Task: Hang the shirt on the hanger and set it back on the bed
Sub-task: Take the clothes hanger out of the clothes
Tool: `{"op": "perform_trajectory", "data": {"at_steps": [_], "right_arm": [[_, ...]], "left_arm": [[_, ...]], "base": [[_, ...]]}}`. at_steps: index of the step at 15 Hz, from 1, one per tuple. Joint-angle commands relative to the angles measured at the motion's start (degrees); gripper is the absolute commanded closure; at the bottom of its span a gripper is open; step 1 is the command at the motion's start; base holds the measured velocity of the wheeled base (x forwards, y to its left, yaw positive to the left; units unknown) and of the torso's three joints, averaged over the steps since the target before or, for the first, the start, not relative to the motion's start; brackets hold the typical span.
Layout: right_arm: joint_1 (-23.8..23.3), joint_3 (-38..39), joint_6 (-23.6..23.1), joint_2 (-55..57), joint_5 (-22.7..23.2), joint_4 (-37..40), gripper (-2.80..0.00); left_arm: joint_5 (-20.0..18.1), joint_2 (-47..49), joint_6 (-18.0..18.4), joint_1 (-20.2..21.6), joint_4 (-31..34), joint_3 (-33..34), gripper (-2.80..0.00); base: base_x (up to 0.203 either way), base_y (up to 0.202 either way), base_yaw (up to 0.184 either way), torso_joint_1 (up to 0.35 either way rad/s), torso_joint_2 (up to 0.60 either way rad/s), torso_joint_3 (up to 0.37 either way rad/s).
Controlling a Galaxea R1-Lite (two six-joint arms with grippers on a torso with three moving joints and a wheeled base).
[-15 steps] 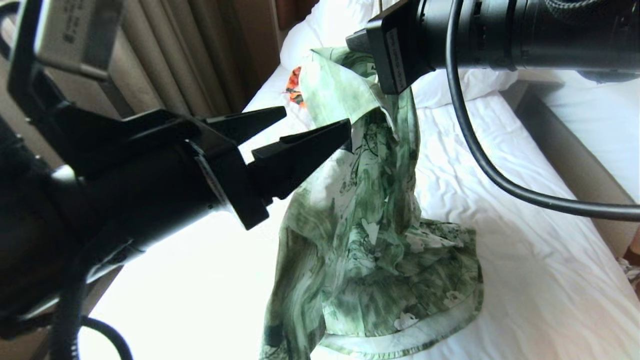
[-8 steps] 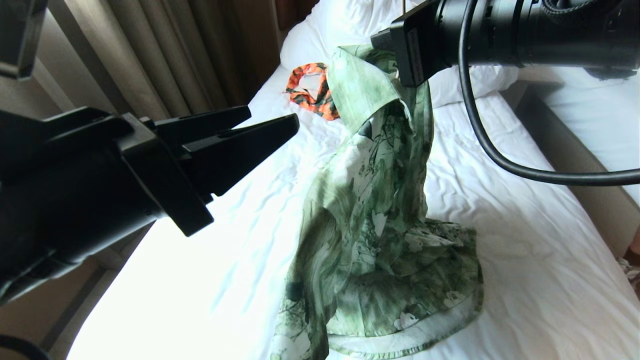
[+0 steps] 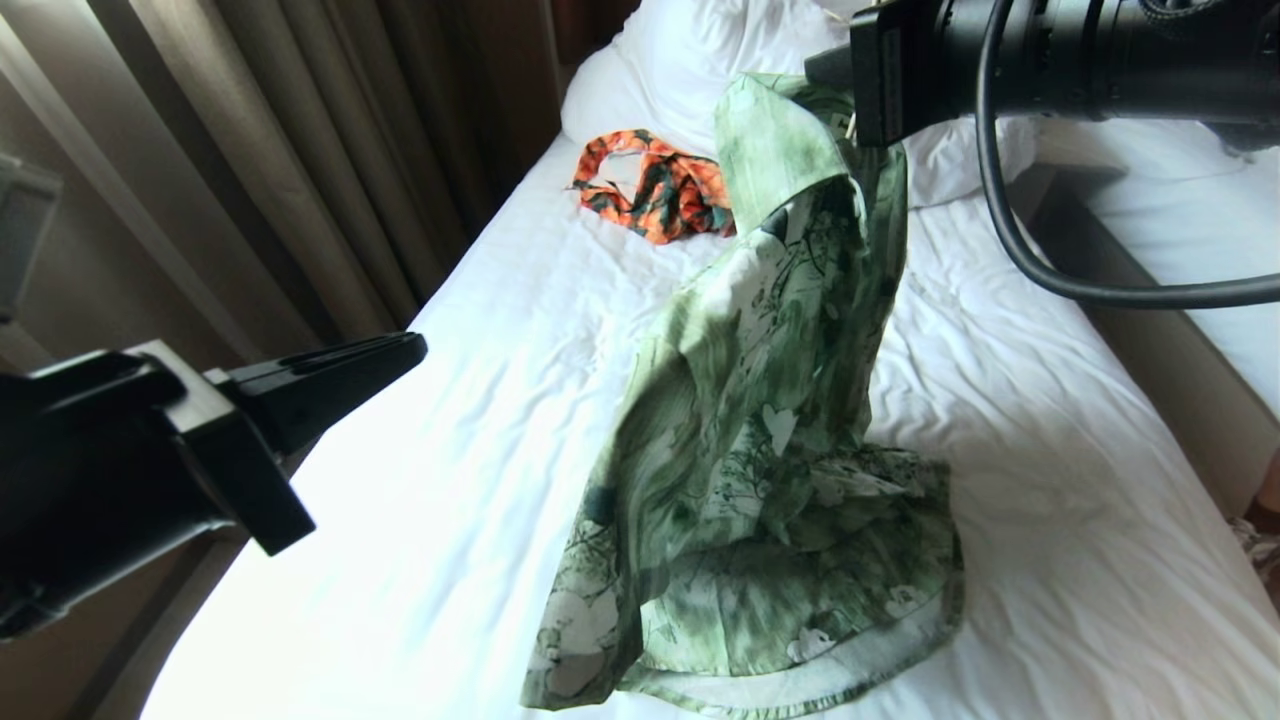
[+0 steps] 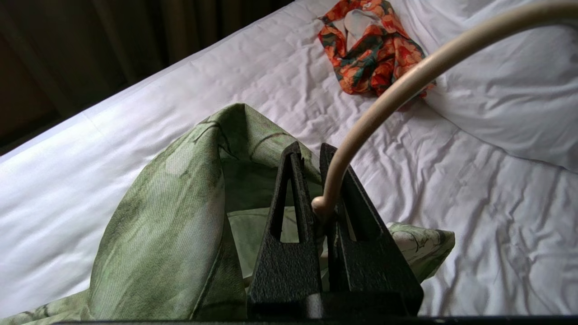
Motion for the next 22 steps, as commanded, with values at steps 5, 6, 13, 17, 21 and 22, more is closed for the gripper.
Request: {"op": "perform_trajectory", "data": {"at_steps": [5, 6, 13, 17, 21, 22], "right_arm": [[-1.0, 2.3, 1.1, -2.8, -3.3, -0.1, 0.00], [-1.1, 2.3, 1.2, -2.8, -3.6, -0.1, 0.00], [-1.8, 2.7, 3.5, -1.6, -7.6, -6.4, 0.00], [-1.8, 2.7, 3.5, -0.7, -9.5, -6.2, 0.00], [-1.9, 2.7, 2.0, -0.8, -9.6, -6.4, 0.00], [-2.0, 2.7, 1.1, -0.8, -9.6, -6.4, 0.00]], "left_arm": [[0.2, -5.9, 0.0, 2.7, 3.7, 3.9, 0.00], [0.2, -5.9, 0.0, 2.7, 3.7, 4.2, 0.00], [0.1, -6.6, 0.1, 2.7, 3.5, 5.3, 0.00], [-0.2, -7.8, 0.1, 2.6, 3.8, 5.6, 0.00], [-0.3, -9.1, 0.0, 2.7, 3.8, 7.3, 0.00], [-0.5, -9.8, 0.0, 2.6, 3.8, 8.1, 0.00]], "base": [[0.000, 0.000, 0.000, 0.117, -0.45, -0.328], [0.000, 0.000, 0.000, 0.159, -0.51, -0.356], [0.000, 0.000, 0.000, 0.191, -0.55, -0.369], [0.000, 0.000, 0.000, 0.226, -0.57, -0.348], [0.000, 0.000, 0.000, 0.156, -0.39, -0.234], [0.000, 0.000, 0.000, 0.160, -0.35, -0.217]]}}
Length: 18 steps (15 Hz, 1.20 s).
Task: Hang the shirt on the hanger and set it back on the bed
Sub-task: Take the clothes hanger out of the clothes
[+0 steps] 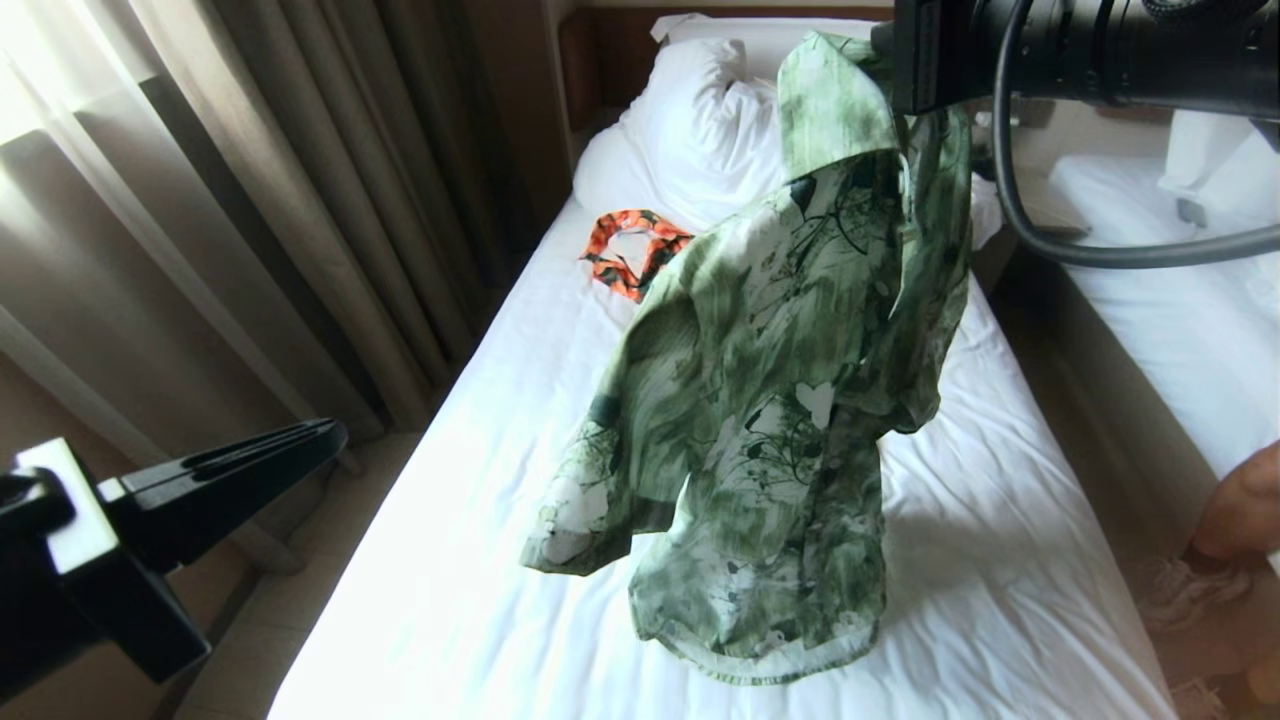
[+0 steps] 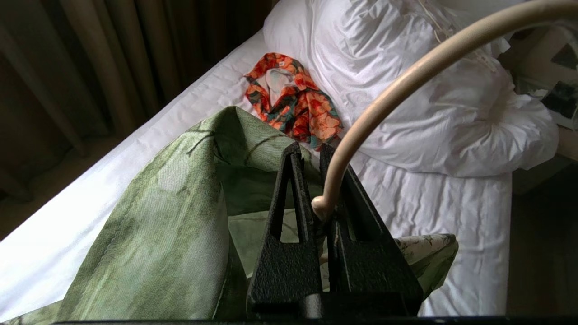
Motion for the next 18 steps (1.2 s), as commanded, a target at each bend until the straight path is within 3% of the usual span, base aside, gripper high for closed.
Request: {"op": "perform_trajectory", "data": {"at_steps": [1, 7, 12, 16, 17, 18], "right_arm": [[-0.1, 0.0, -0.9, -0.1, -0.1, 0.0, 0.00], [-0.1, 1.5, -1.3, -0.4, 0.4, -0.1, 0.00], [0.6, 2.3, 4.3, -1.1, 0.7, 0.5, 0.00], [0.6, 1.9, 4.6, 1.2, -1.2, 0.2, 0.00], [0.6, 1.7, 4.6, 1.7, -1.9, 0.0, 0.00], [0.5, 1.5, 4.5, 2.2, -2.1, -0.1, 0.00]], "left_arm": [[-0.1, -1.4, 0.1, 0.0, -0.1, 1.3, 0.00], [-1.1, -3.5, 0.1, 0.0, 0.0, 2.3, 0.00], [-0.6, 0.7, 0.3, -0.4, 2.8, -1.6, 0.00], [-0.5, 6.3, 0.5, -6.4, 5.1, -7.0, 0.00], [-0.3, 7.3, 0.6, -8.8, 5.1, -7.4, -2.80], [0.0, 8.2, 0.6, -10.9, 5.1, -7.7, -2.80]], "base": [[0.000, 0.000, 0.000, 0.153, -0.35, -0.205], [0.000, 0.000, 0.000, 0.133, -0.32, -0.178], [0.000, 0.000, 0.000, 0.003, -0.01, -0.006], [0.000, 0.000, 0.000, 0.000, 0.00, 0.000], [0.000, 0.000, 0.000, 0.000, 0.00, 0.000], [0.000, 0.000, 0.000, 0.000, 0.00, 0.000]]}}
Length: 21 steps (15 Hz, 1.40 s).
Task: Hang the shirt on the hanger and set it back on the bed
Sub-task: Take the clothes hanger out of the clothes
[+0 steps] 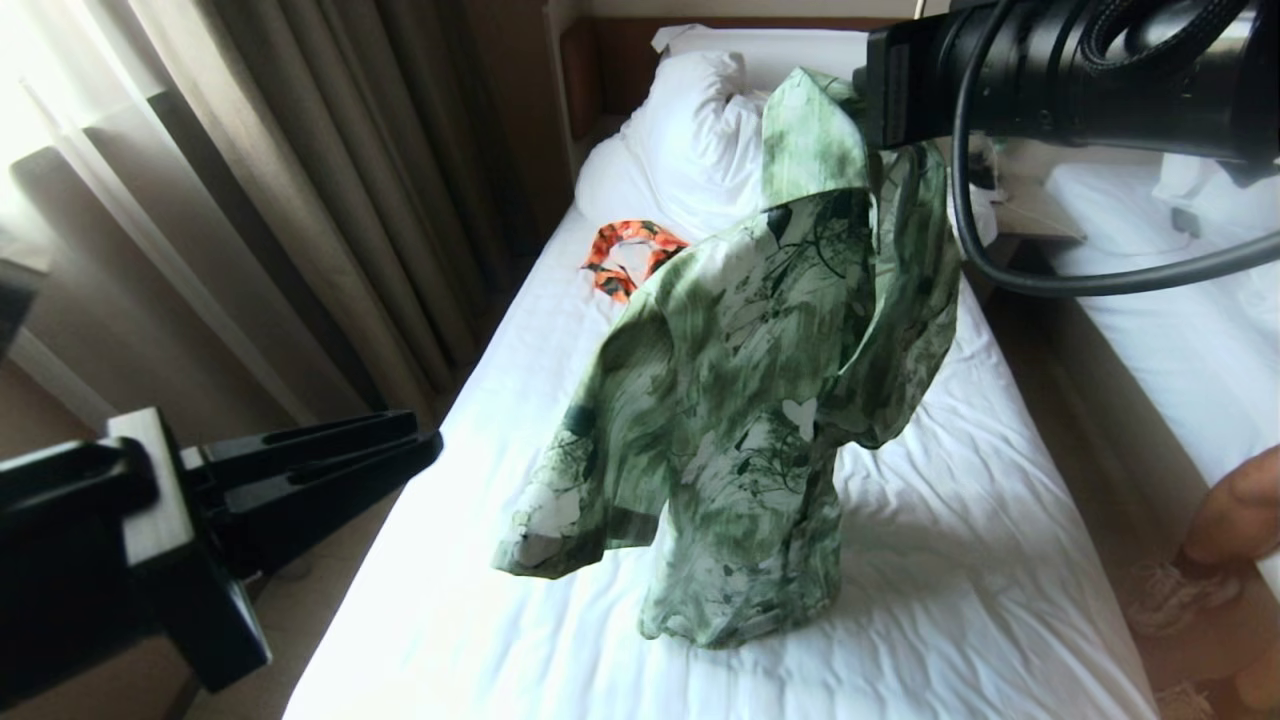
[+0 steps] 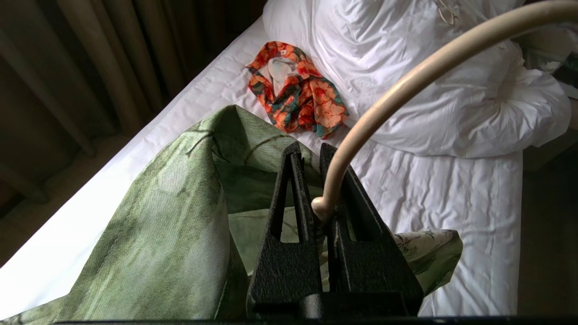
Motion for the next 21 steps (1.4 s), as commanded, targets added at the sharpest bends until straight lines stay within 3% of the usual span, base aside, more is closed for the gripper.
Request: {"op": "perform_trajectory", "data": {"at_steps": [1, 5, 8, 14, 15, 21], "right_arm": [[-0.1, -0.4, -0.1, 1.2, -0.2, 0.0, 0.00], [0.0, -0.6, -0.1, 1.7, -0.2, 0.0, 0.00], [-0.1, -0.8, -0.1, 1.4, -0.2, 0.0, 0.00], [-0.1, -1.1, 0.0, 1.0, -0.1, 0.0, 0.00], [0.0, -1.0, 0.0, 0.9, -0.1, 0.0, 0.00], [-0.2, -1.1, -0.1, 0.7, -0.2, 0.0, 0.00]], "left_arm": [[0.1, 3.0, 0.0, -2.5, -0.2, -0.5, -2.80], [0.1, 9.1, 0.0, -4.3, -1.3, 0.3, -2.80], [0.2, 13.5, 1.3, -4.2, -6.2, 0.3, -2.80], [0.3, 17.4, 3.7, -2.9, -9.6, 0.3, -2.80], [0.4, 17.5, 3.8, -2.8, -10.6, 0.2, 0.00], [0.5, 14.8, 3.5, 0.4, -10.7, 1.5, 0.00]], "base": [[0.000, 0.000, 0.000, 0.000, 0.00, 0.000], [0.000, 0.000, 0.000, 0.000, 0.00, 0.000], [0.000, 0.000, 0.000, 0.000, 0.00, 0.000], [0.000, 0.000, 0.000, 0.000, 0.00, 0.000], [0.000, 0.000, 0.000, 0.000, 0.00, 0.000], [0.000, 0.000, 0.000, 0.000, 0.00, 0.000]]}}
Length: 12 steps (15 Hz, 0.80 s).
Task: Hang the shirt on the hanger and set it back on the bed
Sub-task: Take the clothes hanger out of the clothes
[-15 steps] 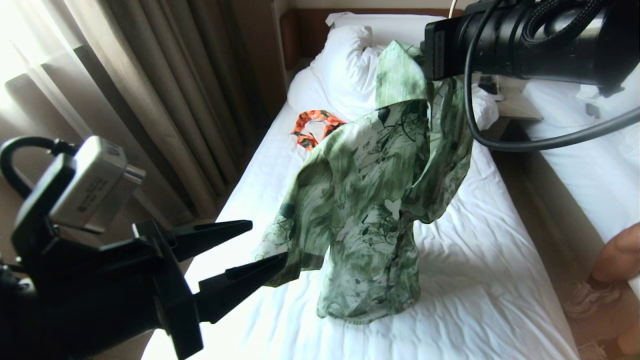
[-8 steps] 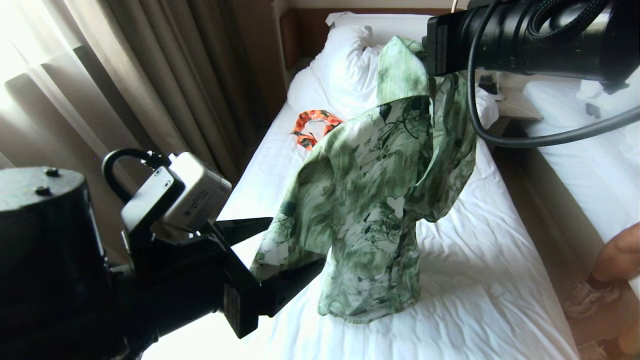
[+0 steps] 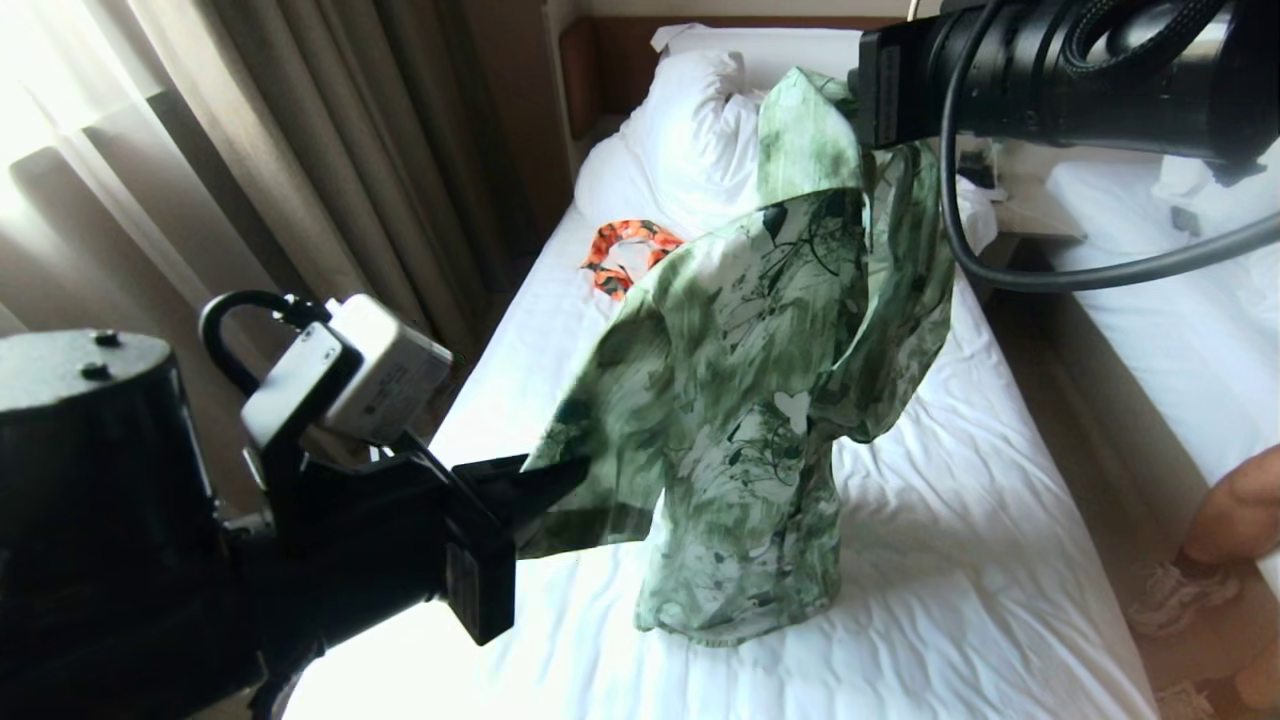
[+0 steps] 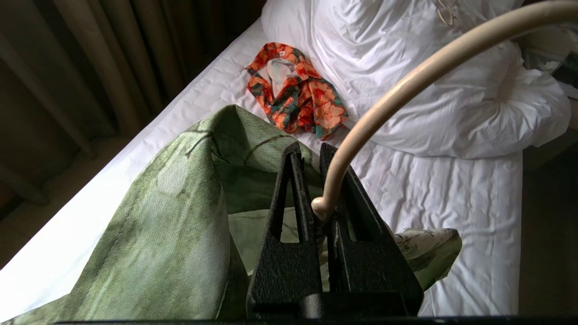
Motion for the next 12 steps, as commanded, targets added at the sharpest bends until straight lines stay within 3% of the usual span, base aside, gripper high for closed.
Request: {"op": "perform_trajectory", "data": {"at_steps": [1, 9, 12], "right_arm": [[0.0, -0.1, -0.1, -0.2, -0.1, 0.0, 0.00], [-0.6, -0.1, -0.3, -0.3, -0.2, 0.1, 0.00], [-1.1, -0.1, -0.4, -0.5, -0.2, 0.4, 0.00]], "left_arm": [[0.0, -1.9, 0.0, 1.8, -0.1, 0.7, 0.00], [-0.7, -10.0, -0.4, 10.2, 0.6, 3.9, 0.00], [-3.5, -11.3, -1.1, 14.5, 0.6, 3.1, 0.00]], "base": [[0.000, 0.000, 0.000, 0.000, 0.00, 0.000], [0.000, 0.000, 0.000, 0.000, 0.00, 0.000], [0.000, 0.000, 0.000, 0.000, 0.00, 0.000]]}}
